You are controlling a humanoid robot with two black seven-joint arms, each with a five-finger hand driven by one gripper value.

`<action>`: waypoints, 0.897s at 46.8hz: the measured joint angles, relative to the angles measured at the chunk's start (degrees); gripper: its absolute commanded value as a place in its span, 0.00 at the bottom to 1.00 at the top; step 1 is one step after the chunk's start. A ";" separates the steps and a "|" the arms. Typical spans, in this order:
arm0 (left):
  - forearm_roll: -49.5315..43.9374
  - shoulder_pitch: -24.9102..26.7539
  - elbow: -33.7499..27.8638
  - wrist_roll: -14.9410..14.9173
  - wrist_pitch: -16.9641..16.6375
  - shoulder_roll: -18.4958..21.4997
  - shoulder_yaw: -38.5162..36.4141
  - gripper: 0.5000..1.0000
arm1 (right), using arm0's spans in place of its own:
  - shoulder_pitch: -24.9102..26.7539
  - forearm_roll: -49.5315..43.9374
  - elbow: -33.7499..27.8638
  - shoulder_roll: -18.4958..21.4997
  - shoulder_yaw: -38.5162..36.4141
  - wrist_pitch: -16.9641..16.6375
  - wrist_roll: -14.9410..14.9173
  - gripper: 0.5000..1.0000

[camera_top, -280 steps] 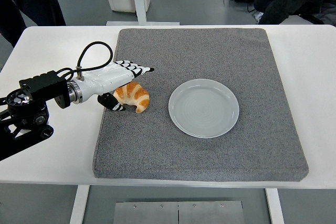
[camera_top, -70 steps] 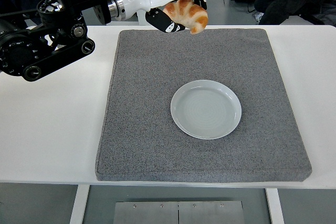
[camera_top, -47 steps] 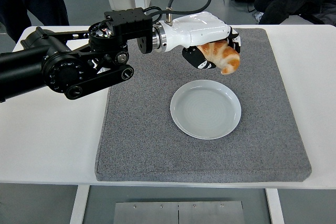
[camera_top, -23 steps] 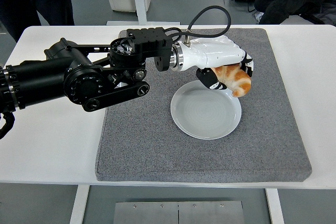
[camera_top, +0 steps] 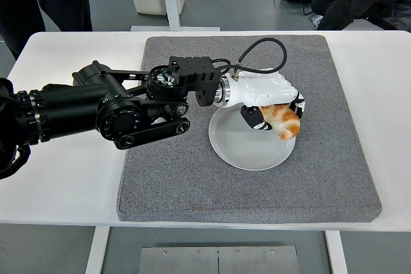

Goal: Place the bread on the plate

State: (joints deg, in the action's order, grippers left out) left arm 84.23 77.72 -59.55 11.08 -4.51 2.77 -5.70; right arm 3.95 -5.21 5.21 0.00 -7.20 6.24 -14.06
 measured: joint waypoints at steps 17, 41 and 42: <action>0.77 -1.84 2.76 0.01 -1.60 -0.93 -4.92 0.00 | 0.01 0.00 -0.11 0.00 0.02 0.00 0.00 1.00; 0.77 -2.55 3.39 -0.01 -1.77 -0.83 -4.93 0.00 | 0.01 0.00 -0.04 0.00 0.04 0.00 0.00 1.00; 0.77 -2.68 3.39 -0.01 -1.77 -0.83 -4.93 0.00 | 0.01 -0.01 -0.04 0.00 0.04 0.00 0.00 1.00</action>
State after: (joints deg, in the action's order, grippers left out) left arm 85.00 75.03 -56.16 11.07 -6.28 1.94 -10.63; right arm 3.96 -5.22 5.18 0.00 -7.17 6.24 -14.06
